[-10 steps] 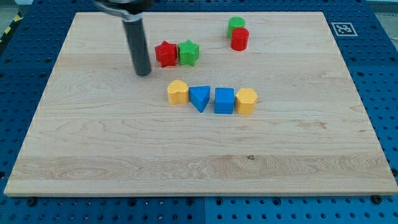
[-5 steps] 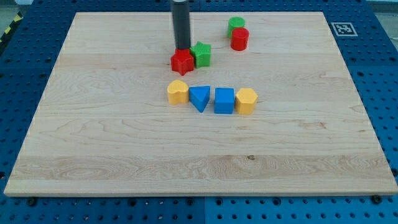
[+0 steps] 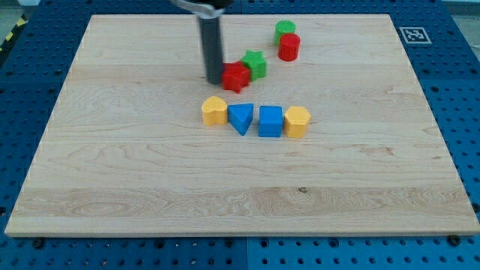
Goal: Make a vertical line using green and red blocks
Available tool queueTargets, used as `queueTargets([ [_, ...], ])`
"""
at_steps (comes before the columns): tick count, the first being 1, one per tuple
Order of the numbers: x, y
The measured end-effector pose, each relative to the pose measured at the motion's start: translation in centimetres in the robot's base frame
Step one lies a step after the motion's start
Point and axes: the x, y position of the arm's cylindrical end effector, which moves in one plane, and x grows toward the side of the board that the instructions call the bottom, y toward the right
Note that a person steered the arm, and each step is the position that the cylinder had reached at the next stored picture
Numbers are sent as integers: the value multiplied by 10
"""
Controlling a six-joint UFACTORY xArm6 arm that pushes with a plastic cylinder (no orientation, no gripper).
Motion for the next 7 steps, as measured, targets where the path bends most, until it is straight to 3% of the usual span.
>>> queueTargets([
  [1, 0, 50],
  [2, 4, 56],
  [4, 9, 16],
  [5, -15, -4],
  [7, -28, 2],
])
